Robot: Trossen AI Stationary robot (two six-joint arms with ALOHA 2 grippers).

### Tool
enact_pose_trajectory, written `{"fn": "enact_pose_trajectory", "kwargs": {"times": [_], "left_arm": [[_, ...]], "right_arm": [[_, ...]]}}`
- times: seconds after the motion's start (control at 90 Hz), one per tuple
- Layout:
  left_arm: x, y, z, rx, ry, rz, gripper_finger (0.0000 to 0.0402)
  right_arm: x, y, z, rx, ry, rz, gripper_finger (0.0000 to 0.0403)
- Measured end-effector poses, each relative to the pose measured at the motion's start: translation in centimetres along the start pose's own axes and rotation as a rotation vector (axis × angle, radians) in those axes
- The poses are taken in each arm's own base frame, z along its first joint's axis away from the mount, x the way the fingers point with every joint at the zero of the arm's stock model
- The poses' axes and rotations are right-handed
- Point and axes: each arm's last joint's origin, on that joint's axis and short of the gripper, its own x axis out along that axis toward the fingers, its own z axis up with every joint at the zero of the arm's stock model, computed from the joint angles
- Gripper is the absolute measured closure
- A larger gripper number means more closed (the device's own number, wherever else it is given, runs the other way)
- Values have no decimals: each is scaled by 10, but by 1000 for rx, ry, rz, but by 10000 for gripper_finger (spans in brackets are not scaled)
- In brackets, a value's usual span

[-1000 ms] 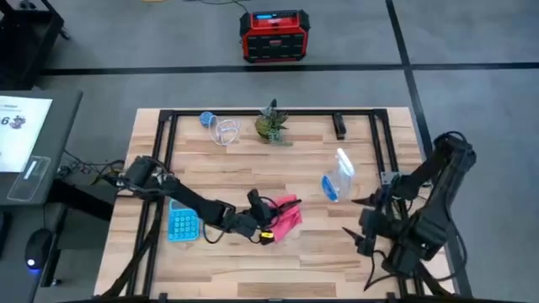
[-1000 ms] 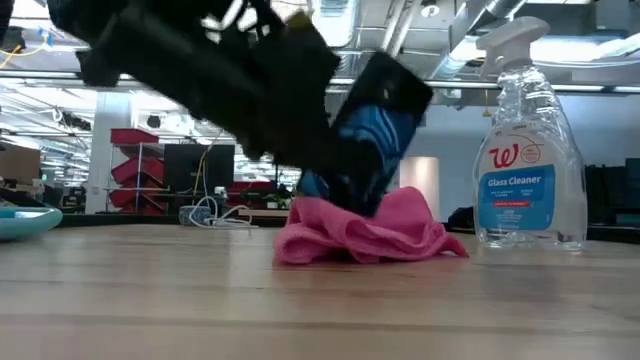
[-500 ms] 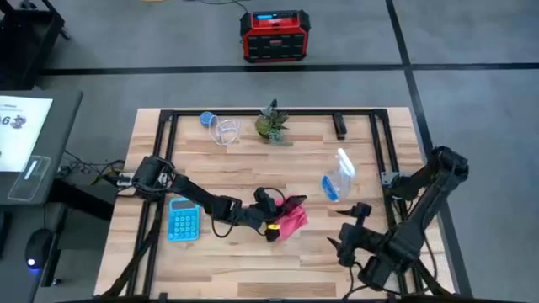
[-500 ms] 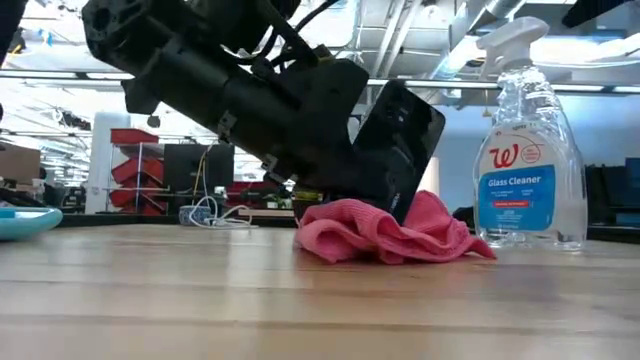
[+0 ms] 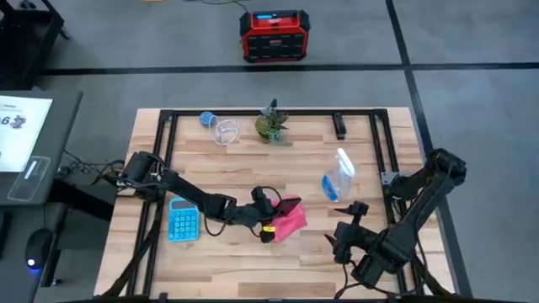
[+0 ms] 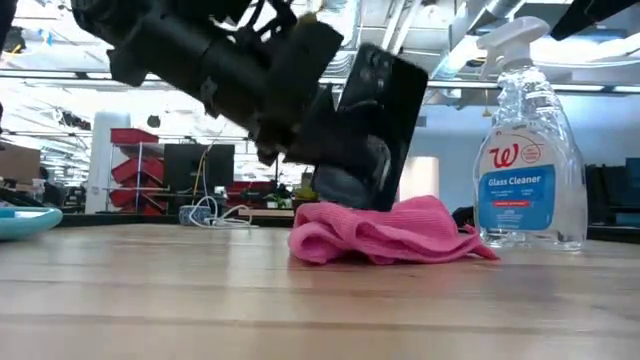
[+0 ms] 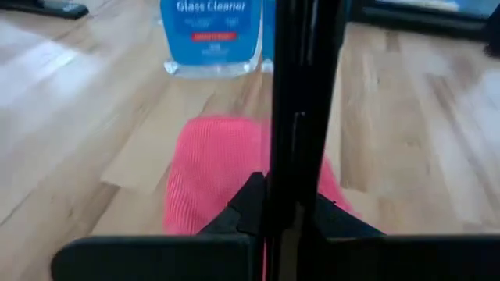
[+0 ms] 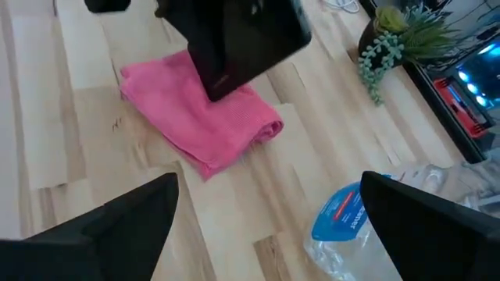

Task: Apply microfiber cloth
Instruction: Wipe the back of the cellphone with a microfiber cloth

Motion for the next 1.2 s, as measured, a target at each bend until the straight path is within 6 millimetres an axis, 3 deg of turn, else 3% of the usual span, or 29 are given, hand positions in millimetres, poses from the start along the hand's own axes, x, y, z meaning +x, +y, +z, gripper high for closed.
{"fn": "enact_pose_trajectory", "kwargs": {"times": [0.267,0.522,0.722,0.833,0.922,1.2], "left_arm": [[10,0,-14,-2,11,22,393],[1,-10,13,30,-160,-78,393],[7,-8,-4,141,-70,-101,393],[16,-3,-19,108,-18,-103,393],[18,-3,-19,97,-24,-113,393],[5,-13,9,107,-212,-187,393]], "right_arm": [[0,0,0,1,-2,0,17],[0,0,0,3,-4,-2,17],[0,0,0,2,-8,-3,17],[0,0,0,0,-7,-3,17],[0,0,0,0,-8,-3,17],[0,0,0,-8,-8,-3,17]]}}
